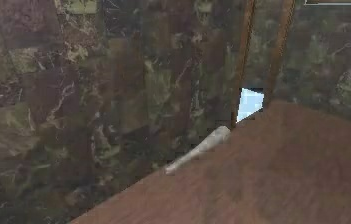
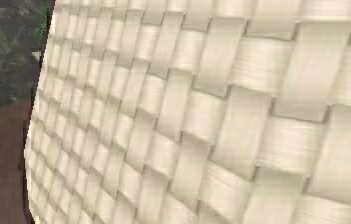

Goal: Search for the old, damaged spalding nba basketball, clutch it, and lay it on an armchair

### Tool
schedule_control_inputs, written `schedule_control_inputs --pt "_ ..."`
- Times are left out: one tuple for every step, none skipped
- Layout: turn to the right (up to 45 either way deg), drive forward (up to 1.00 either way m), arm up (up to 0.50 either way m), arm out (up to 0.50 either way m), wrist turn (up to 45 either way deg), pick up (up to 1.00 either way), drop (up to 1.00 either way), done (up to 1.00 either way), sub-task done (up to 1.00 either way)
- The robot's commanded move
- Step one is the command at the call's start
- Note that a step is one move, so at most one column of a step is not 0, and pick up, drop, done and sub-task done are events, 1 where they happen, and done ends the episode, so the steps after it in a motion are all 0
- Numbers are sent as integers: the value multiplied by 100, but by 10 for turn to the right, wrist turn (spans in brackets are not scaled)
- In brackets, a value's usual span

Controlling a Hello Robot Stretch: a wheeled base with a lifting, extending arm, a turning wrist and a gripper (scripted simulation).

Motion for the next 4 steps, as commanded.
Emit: schedule_control_inputs --pt "-330 0 0 0 0 0 0 0 0" --pt "0 45 0 0 0 0 0 0 0" --pt "-450 0 0 0 0 0 0 0 0" --pt "-270 0 0 0 0 0 0 0 0"
